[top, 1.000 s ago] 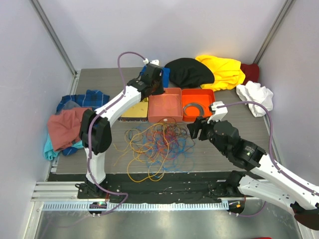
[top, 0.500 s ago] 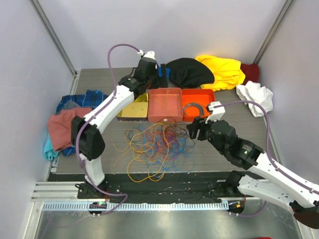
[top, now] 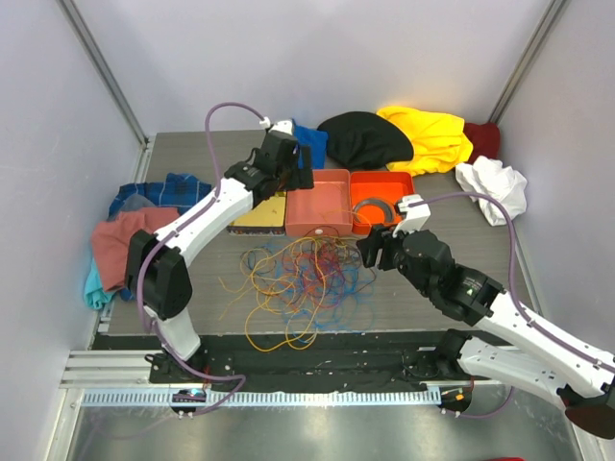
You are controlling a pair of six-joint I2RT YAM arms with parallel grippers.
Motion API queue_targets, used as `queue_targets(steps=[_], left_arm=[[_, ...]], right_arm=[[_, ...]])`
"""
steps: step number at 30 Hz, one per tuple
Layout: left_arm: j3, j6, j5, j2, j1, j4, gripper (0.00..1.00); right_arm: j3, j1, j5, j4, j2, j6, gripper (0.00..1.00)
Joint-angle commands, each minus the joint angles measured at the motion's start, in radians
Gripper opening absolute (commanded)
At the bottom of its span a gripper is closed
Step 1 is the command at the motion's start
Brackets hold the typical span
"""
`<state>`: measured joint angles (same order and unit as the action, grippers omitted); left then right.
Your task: Untangle the cables
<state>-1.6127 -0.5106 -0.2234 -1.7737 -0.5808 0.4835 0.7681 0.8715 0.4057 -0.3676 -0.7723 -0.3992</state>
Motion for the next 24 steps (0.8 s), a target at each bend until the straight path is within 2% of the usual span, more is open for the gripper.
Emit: queue_targets(steps=[1, 4, 5, 6, 7, 10, 16, 24], left_arm=[[0.089, 0.02, -0.034, 0.161, -0.002, -0.045, 0.84], [0.195, 0.0, -0.016, 0.233, -0.002, -0.066, 0.84], [0.223, -0.008, -0.013, 0.279, -0.002, -0.074, 0.84], [0.247, -0.029, -0.007, 0.304, -0.002, -0.088, 0.83], [0.304, -0.043, 0.01, 0.327, -0.002, -0.094, 0.83], [0.384, -0.112, 0.048, 0.41, -0.002, -0.117, 0.82], [0.566, -0.21, 0.091, 0.575, -0.024, -0.12, 0.81], [0.672, -0.221, 0.07, 0.704, -0.027, -0.071, 0.81]], right_arm=[[-0.007, 0.004, 0.074, 0.041, -0.019, -0.029, 0.66], [-0.033, -0.029, 0.18, 0.062, -0.08, -0.09, 0.66], [-0.03, -0.058, 0.161, 0.062, -0.105, -0.105, 0.66], [-0.027, -0.147, 0.124, 0.081, -0.157, -0.116, 0.65], [-0.029, -0.187, 0.031, 0.099, -0.189, -0.13, 0.64], [-0.029, -0.284, -0.044, 0.189, -0.309, -0.161, 0.62], [0.075, -0.316, -0.039, 0.243, -0.579, -0.127, 0.6], [0.12, -0.315, -0.03, 0.274, -0.699, -0.151, 0.54]])
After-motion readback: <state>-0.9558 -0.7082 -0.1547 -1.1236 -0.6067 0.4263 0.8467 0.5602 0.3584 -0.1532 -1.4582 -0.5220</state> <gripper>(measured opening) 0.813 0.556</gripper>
